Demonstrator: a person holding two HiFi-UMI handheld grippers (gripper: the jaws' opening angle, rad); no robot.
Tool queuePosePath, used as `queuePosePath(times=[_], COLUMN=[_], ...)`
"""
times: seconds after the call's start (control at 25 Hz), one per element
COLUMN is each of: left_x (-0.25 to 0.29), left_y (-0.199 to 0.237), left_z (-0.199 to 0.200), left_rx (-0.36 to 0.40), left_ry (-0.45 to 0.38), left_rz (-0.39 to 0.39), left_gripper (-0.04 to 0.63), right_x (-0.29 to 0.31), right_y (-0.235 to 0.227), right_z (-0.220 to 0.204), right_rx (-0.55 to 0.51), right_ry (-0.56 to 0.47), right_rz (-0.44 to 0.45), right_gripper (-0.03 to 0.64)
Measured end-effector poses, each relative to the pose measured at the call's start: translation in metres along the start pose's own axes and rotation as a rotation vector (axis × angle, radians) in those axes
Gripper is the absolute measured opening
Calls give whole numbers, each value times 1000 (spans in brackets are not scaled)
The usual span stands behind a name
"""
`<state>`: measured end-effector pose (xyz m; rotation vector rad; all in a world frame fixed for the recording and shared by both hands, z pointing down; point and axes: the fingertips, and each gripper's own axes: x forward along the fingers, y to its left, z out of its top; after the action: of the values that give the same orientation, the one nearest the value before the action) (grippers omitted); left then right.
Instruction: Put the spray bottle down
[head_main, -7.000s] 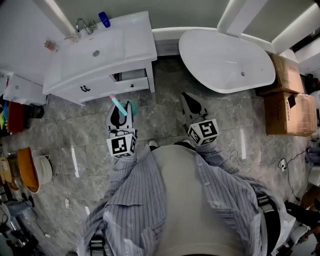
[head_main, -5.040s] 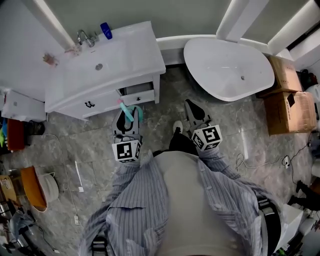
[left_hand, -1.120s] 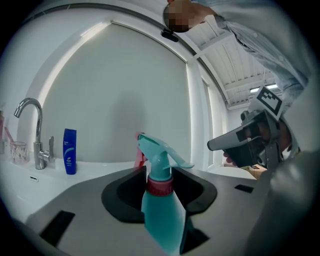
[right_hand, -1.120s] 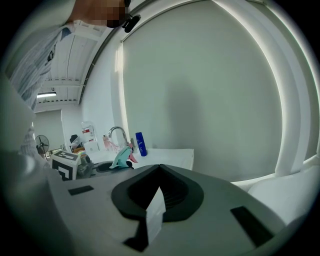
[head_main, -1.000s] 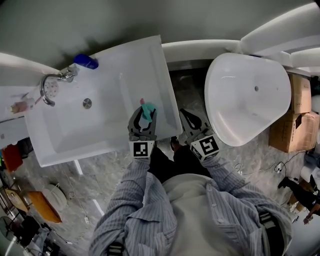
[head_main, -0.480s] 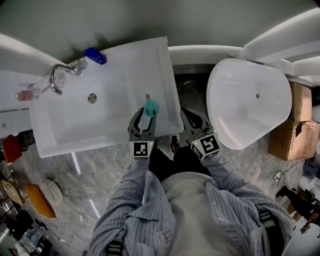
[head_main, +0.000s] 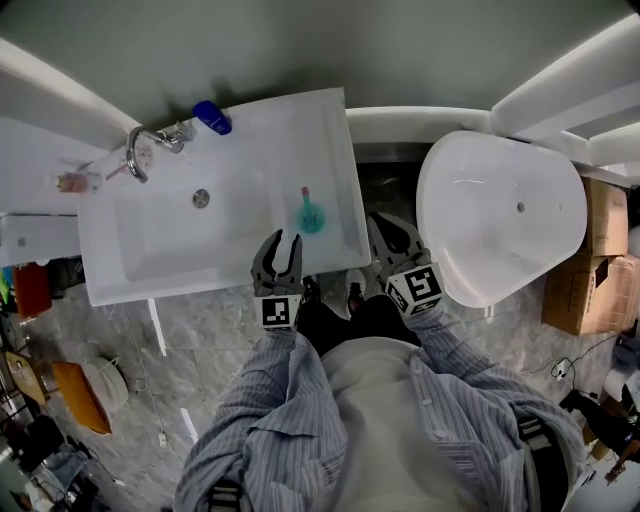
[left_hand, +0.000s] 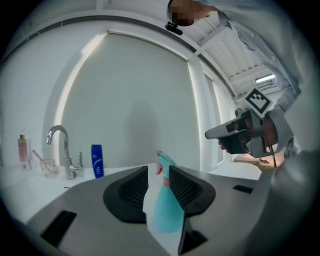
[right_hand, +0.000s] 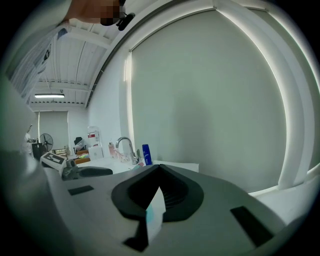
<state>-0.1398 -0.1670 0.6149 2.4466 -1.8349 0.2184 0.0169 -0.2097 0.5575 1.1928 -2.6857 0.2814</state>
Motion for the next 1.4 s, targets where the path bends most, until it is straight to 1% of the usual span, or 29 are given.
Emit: queuePosePath(times=[0.2,0.32,0.4,0.56,0.68,0.8,0.92,1.04,1.2,1.4], left_x=[-11,-25,-29,-35,-39,-39,-31,-29,-33,-31], left_y=[39,57,66,80,88,91,85,84,94,101], left_z=[39,74,94,123,136,142,148,154,156,159], left_rx=[-11,-11,-1,2,-1,2,12,22,20,14], left_ry=[-66,-114,-135,-165,-180,-183,-179,-181,-191,-202], left_rz=[112,167,189,198,196,185,178,188,201,215], left_gripper=[63,49,38,21,11,5,2,2,2,2], right_x=[-6,-17,-20,-21,-19,-16,-16,-16,-15,-13], right_y=[-2,1,1,6,9,7,-8,-19,-19,-17], right_z=[19,34,43,62,75,84,93,102,104,103], right_rx=[-10,-16,-18,-19,-23,-27,-27,-32,-30,-26], right_ry=[-34,-61,-79,-118,-147,-170,-189,-205,-215,-211], right_rz=[-9,-18,-23,-35,-47,-61,-80,-102,-128,-139], right_gripper=[15,15,15,15,15,15,15,15,15,14])
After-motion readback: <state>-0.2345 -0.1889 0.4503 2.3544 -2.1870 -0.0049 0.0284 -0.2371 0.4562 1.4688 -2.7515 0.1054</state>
